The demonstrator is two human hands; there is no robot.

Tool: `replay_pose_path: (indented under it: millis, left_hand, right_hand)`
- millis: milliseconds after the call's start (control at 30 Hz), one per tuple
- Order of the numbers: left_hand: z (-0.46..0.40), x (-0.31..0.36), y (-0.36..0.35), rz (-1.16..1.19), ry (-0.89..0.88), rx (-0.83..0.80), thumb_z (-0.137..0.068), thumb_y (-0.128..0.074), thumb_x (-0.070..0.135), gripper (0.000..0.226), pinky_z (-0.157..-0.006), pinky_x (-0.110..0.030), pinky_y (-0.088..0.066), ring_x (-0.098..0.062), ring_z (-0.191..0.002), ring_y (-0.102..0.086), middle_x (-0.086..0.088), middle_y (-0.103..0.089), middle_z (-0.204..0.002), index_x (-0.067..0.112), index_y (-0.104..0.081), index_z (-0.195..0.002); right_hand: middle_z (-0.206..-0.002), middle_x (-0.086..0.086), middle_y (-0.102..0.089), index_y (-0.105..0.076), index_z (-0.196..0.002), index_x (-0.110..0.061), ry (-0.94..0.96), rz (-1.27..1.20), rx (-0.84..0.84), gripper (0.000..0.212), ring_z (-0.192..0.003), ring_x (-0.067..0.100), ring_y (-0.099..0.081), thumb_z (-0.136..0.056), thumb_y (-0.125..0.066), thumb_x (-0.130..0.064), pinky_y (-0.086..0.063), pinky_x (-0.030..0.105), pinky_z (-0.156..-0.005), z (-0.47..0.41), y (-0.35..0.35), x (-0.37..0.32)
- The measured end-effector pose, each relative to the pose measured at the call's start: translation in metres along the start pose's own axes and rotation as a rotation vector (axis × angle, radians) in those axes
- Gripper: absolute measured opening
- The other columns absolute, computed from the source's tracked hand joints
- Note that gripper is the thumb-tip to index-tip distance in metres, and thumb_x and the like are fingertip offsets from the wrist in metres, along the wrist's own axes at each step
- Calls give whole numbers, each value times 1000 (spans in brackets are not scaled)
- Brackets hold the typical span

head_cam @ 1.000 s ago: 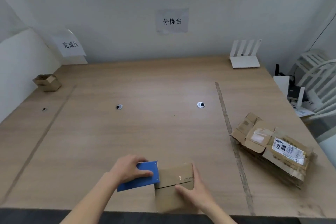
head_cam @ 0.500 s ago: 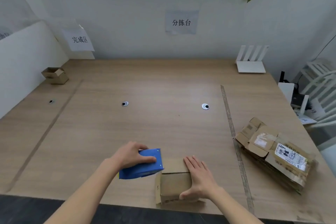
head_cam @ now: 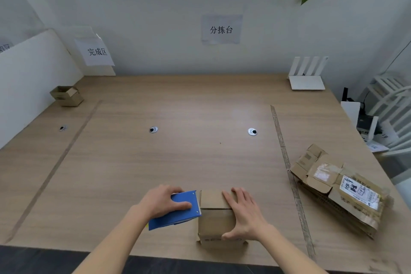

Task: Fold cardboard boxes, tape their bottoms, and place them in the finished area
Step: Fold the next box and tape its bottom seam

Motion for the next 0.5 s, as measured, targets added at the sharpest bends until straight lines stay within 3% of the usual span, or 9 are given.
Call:
replay_pose_path:
  millis: [167, 267, 500]
  left_hand:
    - [-13, 4, 3, -5, -17, 40, -67, -54, 84, 44, -64, -21, -42, 0, -83, -61, 26, -66, -90, 53, -62, -97]
    - [-20, 2, 2, -23, -21, 28, -67, -54, 84, 55, -69, -23, -46, -3, -87, -62, 23, -68, -96, 47, -66, -107]
    - [-29, -4, -2, -31, -40, -9, -67, -54, 86, 60, -78, -28, -51, -3, -89, -62, 22, -69, -99, 45, -66, -110]
  right_hand:
    - [-158, 4, -5, 1, -156, -38, -7, 9, -19, 131, -148, 31, -3, -53, -68, -82, -9, 42, -124, -9, 4, 5]
    - [-160, 3, 1, 8, -156, -41, -8, 7, -55, 133, -149, 31, 4, -55, -69, -82, -3, 44, -124, -12, 1, 6]
    - [-164, 7, 9, 16, -156, -41, -22, -2, -113, 137, -152, 31, 13, -60, -74, -78, 5, 43, -124, -13, -9, 2]
Point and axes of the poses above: each hand's wrist, its own z-axis away from the middle knuckle, its own y-axis out of the back of the hand, x = y × z, the point moved 4 cm from there along -z, towards the middle knuckle
